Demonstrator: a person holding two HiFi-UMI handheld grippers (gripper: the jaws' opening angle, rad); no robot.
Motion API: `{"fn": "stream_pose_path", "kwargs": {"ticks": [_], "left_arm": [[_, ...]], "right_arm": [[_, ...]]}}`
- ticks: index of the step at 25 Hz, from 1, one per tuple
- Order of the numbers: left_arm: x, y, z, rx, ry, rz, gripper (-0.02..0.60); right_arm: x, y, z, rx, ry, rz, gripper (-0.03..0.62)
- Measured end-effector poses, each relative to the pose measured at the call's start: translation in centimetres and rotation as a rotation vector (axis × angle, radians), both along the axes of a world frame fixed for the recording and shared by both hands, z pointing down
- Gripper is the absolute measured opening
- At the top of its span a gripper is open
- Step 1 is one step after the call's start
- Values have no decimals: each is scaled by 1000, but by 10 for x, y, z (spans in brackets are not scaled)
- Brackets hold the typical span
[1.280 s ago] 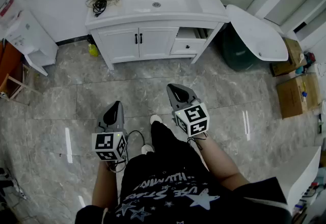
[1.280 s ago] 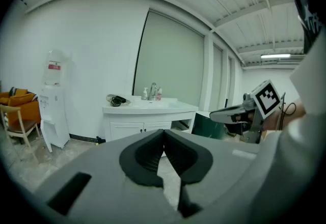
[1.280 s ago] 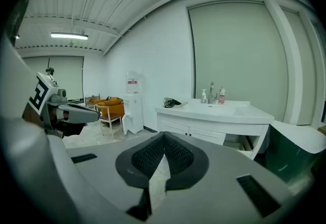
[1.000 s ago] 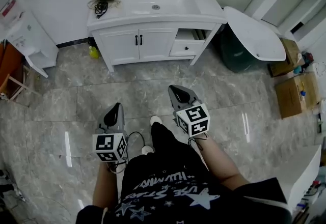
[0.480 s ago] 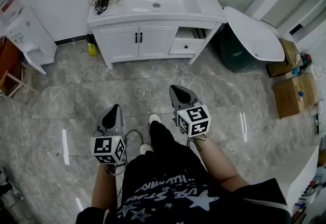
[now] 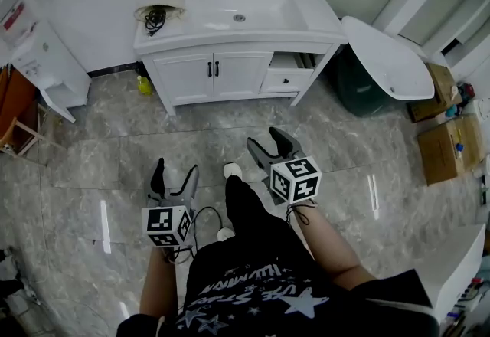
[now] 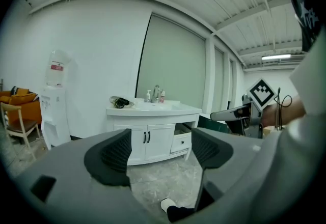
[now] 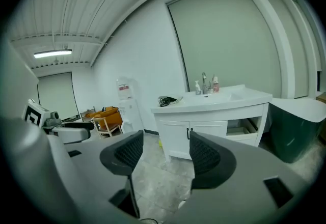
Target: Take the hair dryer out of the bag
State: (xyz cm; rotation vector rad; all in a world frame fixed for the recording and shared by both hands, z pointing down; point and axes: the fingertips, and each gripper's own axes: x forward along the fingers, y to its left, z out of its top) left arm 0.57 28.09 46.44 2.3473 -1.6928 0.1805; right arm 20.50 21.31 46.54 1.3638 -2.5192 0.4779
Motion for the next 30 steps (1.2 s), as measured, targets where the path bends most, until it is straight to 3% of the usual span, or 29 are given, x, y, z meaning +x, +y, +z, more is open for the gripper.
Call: {"fn": "stream_pose_path", "kwargs": {"ticks": [6,19,24,30], "left_arm": [[-18,-63,10,-33,-8,-49,382],[-22,-255,-11,-38,-65,-122,383],[-34,-293,-12,-32,-59,-184,383],[-59,-304,-6,-46,-71,-269,383]], "right_arm": [[-15,-76,14,-34,-52,-9,278],[-16,-283,12,-93,-95,-61,279],[-46,-326,13,-102,-94,-144,279],[-85,-348,16,-120,-84,-249,279]]}}
